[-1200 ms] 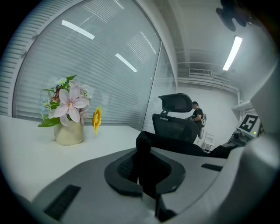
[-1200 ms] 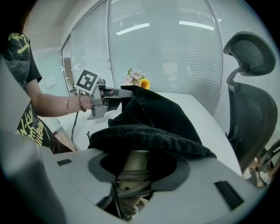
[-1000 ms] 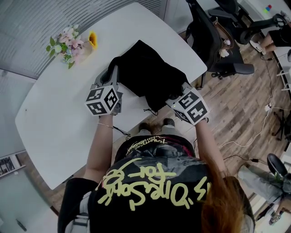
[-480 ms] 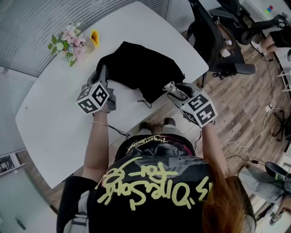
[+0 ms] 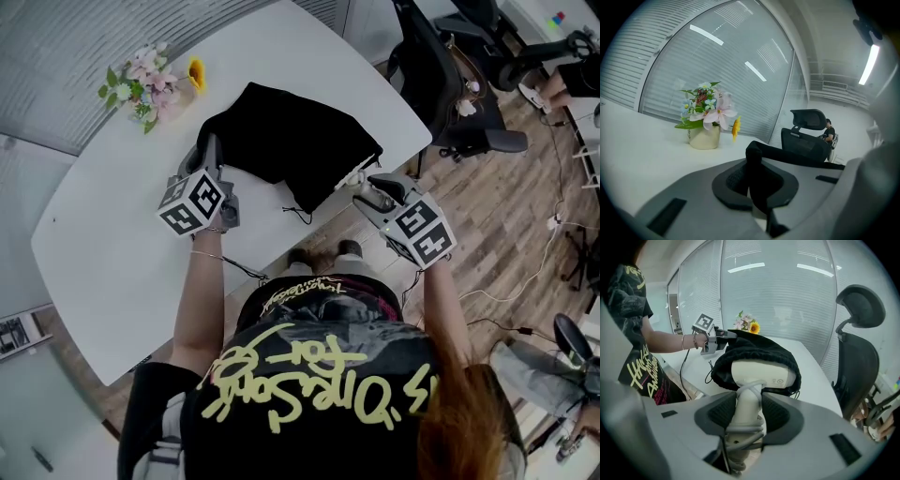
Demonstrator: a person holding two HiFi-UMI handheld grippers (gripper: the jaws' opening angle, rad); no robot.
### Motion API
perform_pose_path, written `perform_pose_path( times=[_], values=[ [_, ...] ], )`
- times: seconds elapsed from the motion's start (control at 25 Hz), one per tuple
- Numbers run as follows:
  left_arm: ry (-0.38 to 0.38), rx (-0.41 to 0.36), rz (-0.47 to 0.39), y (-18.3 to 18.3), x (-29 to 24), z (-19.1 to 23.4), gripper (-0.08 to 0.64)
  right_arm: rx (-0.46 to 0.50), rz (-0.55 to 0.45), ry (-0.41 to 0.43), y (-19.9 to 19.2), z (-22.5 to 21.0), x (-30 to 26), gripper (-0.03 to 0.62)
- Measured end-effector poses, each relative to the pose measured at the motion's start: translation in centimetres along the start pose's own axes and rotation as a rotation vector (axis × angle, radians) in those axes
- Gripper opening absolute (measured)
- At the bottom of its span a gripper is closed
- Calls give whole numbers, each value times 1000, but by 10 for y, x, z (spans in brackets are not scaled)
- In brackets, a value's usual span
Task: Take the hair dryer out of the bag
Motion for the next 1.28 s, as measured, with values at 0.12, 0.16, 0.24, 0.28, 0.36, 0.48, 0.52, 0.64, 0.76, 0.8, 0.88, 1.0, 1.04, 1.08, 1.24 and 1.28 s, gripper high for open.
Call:
perform_pose_path(
  times=[0.12, 0.16, 0.24, 0.28, 0.36, 0.48, 0.52, 0.64, 0.76, 0.8, 0.88, 1.0, 1.04, 1.08, 1.24, 1.28],
  values=[
    [-4, -4, 2, -1, -1, -2, 2, 1, 0, -1, -4, 2, 6, 181],
    [-4, -5, 5, -1, -2, -2, 0, 2, -1, -2, -5, 3, 8, 181],
    [-5, -6, 10, -3, -2, -3, 0, 9, 0, -4, -7, 6, 12, 181],
    [-5, -7, 11, -4, -2, -3, 0, 14, 2, -4, -9, 7, 13, 181],
    [-7, -7, 12, -5, -2, -4, 2, 22, 5, -4, -11, 9, 16, 181],
    [-8, -14, 13, -5, -3, -5, 2, 25, 3, -4, -15, 12, 20, 181],
    [-8, -18, 14, -5, -3, -6, 0, 24, 3, -5, -17, 13, 21, 181],
    [-9, -32, 19, -6, -3, -8, 1, 32, 10, -9, -21, 15, 26, 181],
    [-10, -39, 24, -6, -5, -8, 1, 39, 17, -19, -23, 15, 30, 181],
    [-10, -44, 26, -7, -5, -8, 2, 37, 18, -22, -24, 15, 31, 181],
    [0, -76, 35, -8, -6, -11, 1, 36, 22, -30, -25, 14, 34, 181],
    [46, -227, 45, -9, -8, -20, 2, 29, 30, -45, -26, 13, 35, 181],
    [63, -295, 41, -8, -7, -24, 0, 24, 30, -47, -26, 13, 34, 181],
    [68, -351, 27, -7, -7, -30, 2, 19, 29, -48, -25, 12, 33, 181],
    [-8, -374, -46, 5, 2, -40, 238, 6, 24, -61, -16, 9, 27, 181],
    [-18, -365, -54, 10, 6, -38, 327, 6, 22, -60, -12, 7, 24, 181]
  ],
)
Point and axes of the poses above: the fingertips, and each gripper's own axes: x backward along the fingers, z to its left, y out of its top, the point moved 8 cm from there along x, backward along the fingers, and after that the axes turned 3 degrees about z, right-handed, at the moved point
